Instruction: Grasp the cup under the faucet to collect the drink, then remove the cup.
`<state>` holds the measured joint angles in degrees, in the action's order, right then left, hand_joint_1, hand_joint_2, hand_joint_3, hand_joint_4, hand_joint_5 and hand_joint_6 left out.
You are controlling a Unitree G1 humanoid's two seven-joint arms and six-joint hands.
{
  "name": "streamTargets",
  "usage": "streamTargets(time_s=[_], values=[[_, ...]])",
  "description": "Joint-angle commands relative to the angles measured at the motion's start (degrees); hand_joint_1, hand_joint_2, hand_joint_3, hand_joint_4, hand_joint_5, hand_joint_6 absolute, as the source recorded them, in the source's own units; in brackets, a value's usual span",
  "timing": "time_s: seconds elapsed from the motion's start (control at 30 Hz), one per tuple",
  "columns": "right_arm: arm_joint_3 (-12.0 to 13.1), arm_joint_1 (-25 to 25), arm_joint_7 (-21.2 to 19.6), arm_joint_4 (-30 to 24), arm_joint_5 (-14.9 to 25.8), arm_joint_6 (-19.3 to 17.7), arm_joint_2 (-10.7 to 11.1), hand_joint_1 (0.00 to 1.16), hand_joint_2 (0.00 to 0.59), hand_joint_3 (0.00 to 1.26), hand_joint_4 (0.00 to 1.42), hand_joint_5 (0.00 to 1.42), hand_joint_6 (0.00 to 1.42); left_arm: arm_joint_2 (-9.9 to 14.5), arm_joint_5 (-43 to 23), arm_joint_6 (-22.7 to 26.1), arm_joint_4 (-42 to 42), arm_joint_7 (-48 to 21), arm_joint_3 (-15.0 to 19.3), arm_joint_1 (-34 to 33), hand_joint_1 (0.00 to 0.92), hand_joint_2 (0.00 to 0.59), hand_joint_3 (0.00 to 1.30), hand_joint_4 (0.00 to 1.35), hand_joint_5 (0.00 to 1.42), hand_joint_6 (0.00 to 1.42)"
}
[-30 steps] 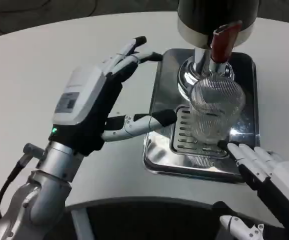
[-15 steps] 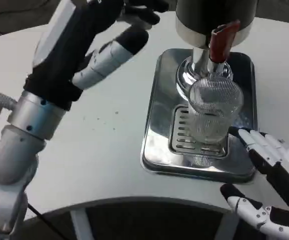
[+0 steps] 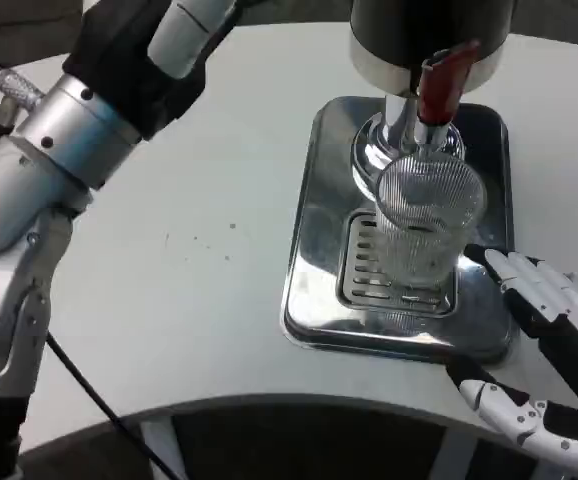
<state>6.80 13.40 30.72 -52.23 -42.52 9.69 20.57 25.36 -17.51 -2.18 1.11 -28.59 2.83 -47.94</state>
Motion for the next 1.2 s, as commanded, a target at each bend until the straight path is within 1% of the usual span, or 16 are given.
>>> streamTargets(time_s=[0.03, 0.3, 0.43, 0.6, 0.77, 0.87, 1.0, 1.2], values=[[-0.5, -0.4, -0.6, -1.1, -0.1, 1.1, -0.7, 0.2, 0.417, 0.02, 0.0, 0.0, 0.0, -0.8, 0.0, 2.8, -4.3, -2.5, -0.7, -4.6, 0.0, 0.102, 0.19, 0.16, 0.26, 0.3], [-0.6, 0.9, -0.7, -2.6, 0.0, 1.7, -1.3, 0.2, 0.417, 0.02, 0.0, 0.0, 0.0, -3.8, 0.5, 5.2, -11.7, -5.7, -2.4, -9.5, 0.0, 0.104, 0.17, 0.14, 0.23, 0.28], [-0.3, 2.0, -0.9, -3.7, 0.3, 1.6, -1.6, 0.2, 0.417, 0.02, 0.0, 0.0, 0.0, -4.6, 0.7, 6.9, -14.1, -7.7, -3.5, -10.7, 0.0, 0.104, 0.17, 0.14, 0.23, 0.27], [0.0, 2.9, -1.0, -4.5, 0.5, 1.4, -1.8, 0.2, 0.417, 0.02, 0.0, 0.0, 0.0, -4.9, 0.7, 8.0, -13.8, -9.3, -4.3, -10.2, 0.0, 0.104, 0.16, 0.13, 0.23, 0.26], [-0.1, 3.4, -1.1, -4.3, 0.7, 1.2, -1.8, 0.2, 0.417, 0.02, 0.0, 0.0, 0.0, -4.9, -0.2, 8.7, -9.4, -9.9, -4.2, -8.3, 0.0, 0.113, 0.18, 0.15, 0.25, 0.28], [-0.6, 3.2, -1.1, -4.1, 0.7, 1.1, -1.8, 0.2, 0.417, 0.02, 0.0, 0.0, 0.0, -4.5, -0.1, 9.2, -8.1, -10.5, -4.3, -8.0, 0.0, 0.114, 0.2, 0.17, 0.27, 0.29], [-1.5, 2.6, -1.1, -4.1, 0.4, 1.1, -1.9, 0.2, 0.417, 0.02, 0.0, 0.0, 0.0, -4.1, 0.3, 9.9, -7.9, -11.6, -4.6, -7.8, 0.0, 0.115, 0.22, 0.19, 0.28, 0.31], [-1.6, 2.2, -0.7, -4.4, 0.4, 1.4, -1.8, 0.2, 0.417, 0.02, 0.0, 0.0, 0.0, -4.5, 1.7, 9.5, -9.7, -12.7, -5.6, -8.1, 0.0, 0.115, 0.22, 0.19, 0.28, 0.31]])
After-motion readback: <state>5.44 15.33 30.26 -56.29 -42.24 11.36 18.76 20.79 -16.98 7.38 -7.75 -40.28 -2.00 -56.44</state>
